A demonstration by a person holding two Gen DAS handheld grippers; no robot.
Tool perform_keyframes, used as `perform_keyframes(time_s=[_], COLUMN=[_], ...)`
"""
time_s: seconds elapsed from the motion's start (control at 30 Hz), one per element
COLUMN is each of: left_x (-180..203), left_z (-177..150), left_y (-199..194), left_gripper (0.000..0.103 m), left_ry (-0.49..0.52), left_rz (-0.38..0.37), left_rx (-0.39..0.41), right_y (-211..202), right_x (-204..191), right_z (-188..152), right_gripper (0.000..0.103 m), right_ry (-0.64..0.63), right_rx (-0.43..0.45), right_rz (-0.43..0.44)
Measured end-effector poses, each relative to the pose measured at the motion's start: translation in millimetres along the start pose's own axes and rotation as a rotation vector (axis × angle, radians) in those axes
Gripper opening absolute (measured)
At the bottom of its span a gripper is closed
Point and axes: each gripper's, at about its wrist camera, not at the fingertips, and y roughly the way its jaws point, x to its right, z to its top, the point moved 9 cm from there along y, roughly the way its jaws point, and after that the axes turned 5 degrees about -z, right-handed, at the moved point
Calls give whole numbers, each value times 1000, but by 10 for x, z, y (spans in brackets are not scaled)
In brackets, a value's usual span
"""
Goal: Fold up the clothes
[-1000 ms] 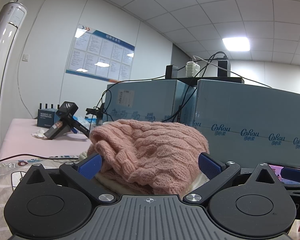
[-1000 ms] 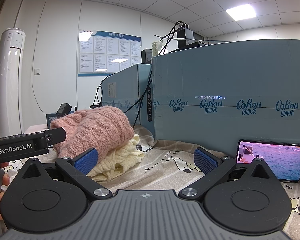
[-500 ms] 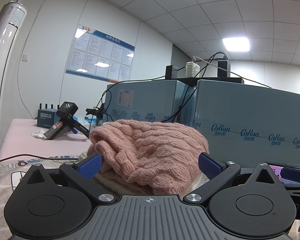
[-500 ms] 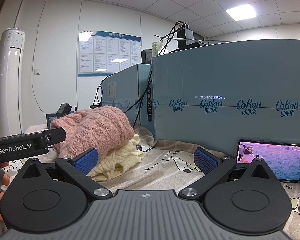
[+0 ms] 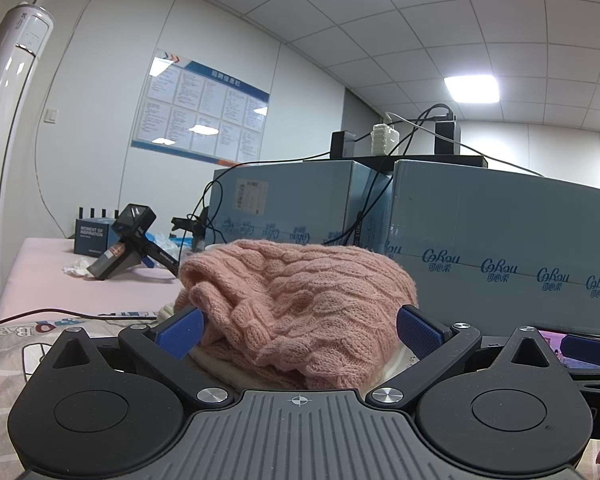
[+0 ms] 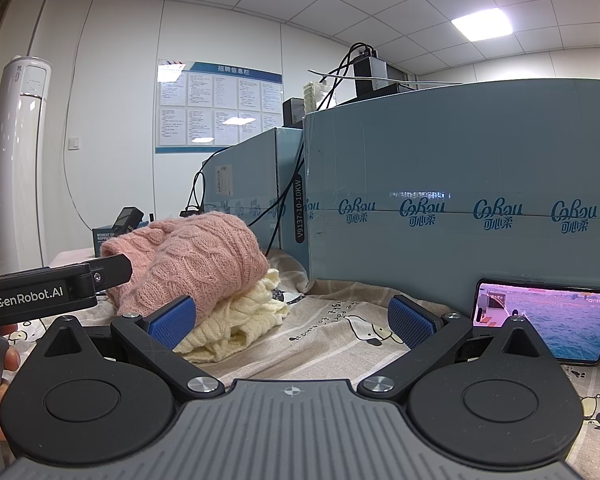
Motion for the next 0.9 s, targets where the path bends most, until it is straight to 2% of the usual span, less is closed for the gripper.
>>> perform_keyframes(time_s=[0.9], left_x=[-2], left_z=[13], left_y=[-10], left_gripper=[103], left_ry=[-4], left_rz=[-3], left_rx=[5], right_y=[-40], right_x=[0], right_z=[29], right_gripper=[103], right_ry=[2], right_rx=[18], right_rz=[-2])
